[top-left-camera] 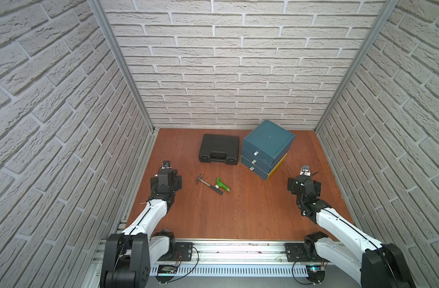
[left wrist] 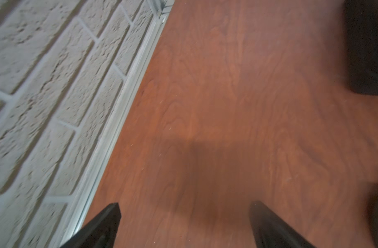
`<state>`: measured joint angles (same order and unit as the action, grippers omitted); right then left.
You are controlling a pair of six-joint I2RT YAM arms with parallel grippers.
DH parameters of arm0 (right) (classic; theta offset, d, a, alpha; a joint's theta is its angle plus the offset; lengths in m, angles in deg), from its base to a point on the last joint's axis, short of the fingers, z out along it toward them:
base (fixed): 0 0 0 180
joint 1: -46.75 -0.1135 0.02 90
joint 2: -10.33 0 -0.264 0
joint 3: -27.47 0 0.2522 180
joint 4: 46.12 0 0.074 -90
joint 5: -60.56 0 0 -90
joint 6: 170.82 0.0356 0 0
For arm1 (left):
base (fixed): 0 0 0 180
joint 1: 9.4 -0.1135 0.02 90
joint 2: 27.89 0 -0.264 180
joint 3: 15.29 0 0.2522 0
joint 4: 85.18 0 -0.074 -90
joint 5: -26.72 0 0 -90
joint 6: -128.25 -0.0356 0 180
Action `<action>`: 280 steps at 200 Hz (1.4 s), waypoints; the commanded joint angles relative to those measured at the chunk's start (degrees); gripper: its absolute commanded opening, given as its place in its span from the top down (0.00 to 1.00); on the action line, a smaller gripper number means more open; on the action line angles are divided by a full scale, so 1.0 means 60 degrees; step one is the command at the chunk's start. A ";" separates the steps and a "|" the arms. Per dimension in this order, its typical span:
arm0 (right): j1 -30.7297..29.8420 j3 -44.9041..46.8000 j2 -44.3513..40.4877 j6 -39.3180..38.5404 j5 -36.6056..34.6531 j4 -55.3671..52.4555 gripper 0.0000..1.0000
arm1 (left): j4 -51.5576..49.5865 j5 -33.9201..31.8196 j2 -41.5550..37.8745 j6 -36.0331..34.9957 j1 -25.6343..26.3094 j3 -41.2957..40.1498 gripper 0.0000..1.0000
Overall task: Put the paint cans in the drawer according to color
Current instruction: Reset both arms
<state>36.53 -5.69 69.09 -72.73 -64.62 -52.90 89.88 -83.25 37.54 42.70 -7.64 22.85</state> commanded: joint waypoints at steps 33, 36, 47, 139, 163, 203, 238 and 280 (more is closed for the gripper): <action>0.0940 -0.0040 0.1862 -0.0803 0.1786 0.4274 0.00 | 0.5267 0.0902 0.2805 -0.0822 -0.0203 0.0069 0.02; 0.0987 -0.0055 0.1946 -0.0840 0.1854 0.4377 0.00 | 0.5362 0.0899 0.2901 -0.0828 -0.0223 0.0119 0.02; 0.1127 -0.0063 0.2227 -0.0904 0.2153 0.4874 0.00 | 0.5340 0.1033 0.3330 -0.0747 -0.0317 0.0272 0.02; 0.1483 -0.0270 0.4716 -0.1296 0.3935 0.7365 0.01 | 0.7264 0.1324 0.3947 -0.0316 -0.0742 -0.0526 0.02; 0.1527 -0.0509 0.4783 -0.1166 0.3743 0.7014 0.01 | 0.7049 0.1545 0.3870 -0.0236 -0.0835 -0.0482 0.02; 0.1527 -0.0497 0.4680 -0.1145 0.3739 0.6886 0.01 | 0.7037 0.1555 0.3876 -0.0242 -0.0844 -0.0482 0.02; 0.1527 -0.0444 0.4662 -0.1145 0.3724 0.6973 0.01 | 0.7109 0.1497 0.3882 -0.0272 -0.0813 -0.0504 0.02; 0.1527 -0.0444 0.4664 -0.1152 0.3724 0.6978 0.01 | 0.7107 0.1496 0.3876 -0.0267 -0.0801 -0.0504 0.02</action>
<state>45.30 -8.22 97.97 -79.57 -42.44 -13.71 129.42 -74.68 60.79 40.86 -12.34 20.23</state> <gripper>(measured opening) 0.991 0.983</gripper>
